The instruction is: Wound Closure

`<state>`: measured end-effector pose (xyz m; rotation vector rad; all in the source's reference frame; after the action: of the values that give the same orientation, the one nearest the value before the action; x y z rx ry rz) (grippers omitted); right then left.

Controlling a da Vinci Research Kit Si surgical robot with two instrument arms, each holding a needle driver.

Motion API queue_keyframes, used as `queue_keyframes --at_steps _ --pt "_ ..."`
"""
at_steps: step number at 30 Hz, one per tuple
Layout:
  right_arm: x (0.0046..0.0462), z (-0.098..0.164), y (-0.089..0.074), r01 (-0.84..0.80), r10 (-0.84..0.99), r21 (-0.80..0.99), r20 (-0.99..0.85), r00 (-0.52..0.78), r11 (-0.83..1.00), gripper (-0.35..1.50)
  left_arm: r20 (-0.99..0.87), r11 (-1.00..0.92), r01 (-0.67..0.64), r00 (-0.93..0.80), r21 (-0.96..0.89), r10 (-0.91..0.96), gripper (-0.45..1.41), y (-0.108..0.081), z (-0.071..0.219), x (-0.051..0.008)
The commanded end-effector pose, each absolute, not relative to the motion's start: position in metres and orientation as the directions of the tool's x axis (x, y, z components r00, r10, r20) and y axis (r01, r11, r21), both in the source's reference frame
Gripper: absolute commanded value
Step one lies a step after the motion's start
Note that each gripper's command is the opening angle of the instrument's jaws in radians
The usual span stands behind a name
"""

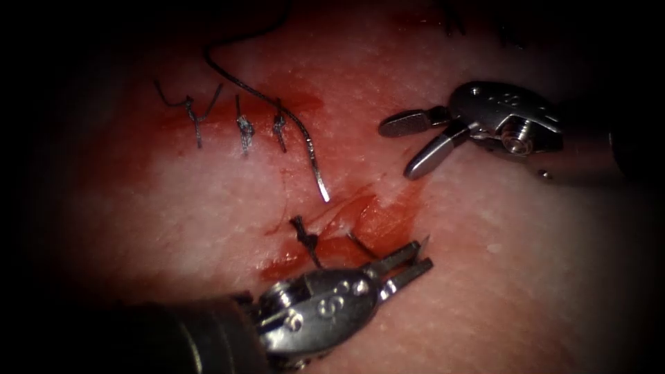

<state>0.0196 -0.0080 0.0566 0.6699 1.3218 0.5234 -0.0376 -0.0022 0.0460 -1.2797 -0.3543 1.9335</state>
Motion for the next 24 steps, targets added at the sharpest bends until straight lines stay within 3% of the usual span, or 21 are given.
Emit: queue_keyframes --at_steps 1,8,12,18,24 --pt "0.0204 0.0571 -0.0084 0.029 0.691 0.706 -0.700 0.180 0.707 1.11 -0.629 -0.618 -0.446 -0.145 -0.647 0.764 -0.45 -0.0026 0.0461 -0.0383" --pt "0.0206 0.0571 -0.0098 0.059 0.694 0.713 -0.695 0.189 0.698 1.10 -0.388 -0.323 -0.313 0.172 -0.893 0.906 -0.45 -0.0024 0.0444 -0.0382" --pt "0.0206 0.0572 -0.0102 0.065 0.703 0.724 -0.684 0.194 0.687 1.05 -0.310 -0.255 -0.232 0.241 -0.939 0.920 -0.45 -0.0030 0.0434 -0.0387" --pt "0.0205 0.0574 -0.0105 0.075 0.715 0.739 -0.669 0.202 0.670 1.00 -0.316 -0.278 -0.185 0.226 -0.943 0.922 -0.45 -0.0040 0.0405 -0.0395" --pt "0.0199 0.0573 -0.0107 0.077 0.714 0.738 -0.670 0.203 0.671 0.86 -0.636 -0.585 -0.323 0.070 -0.744 0.769 -0.45 -0.0030 0.0369 -0.0394"
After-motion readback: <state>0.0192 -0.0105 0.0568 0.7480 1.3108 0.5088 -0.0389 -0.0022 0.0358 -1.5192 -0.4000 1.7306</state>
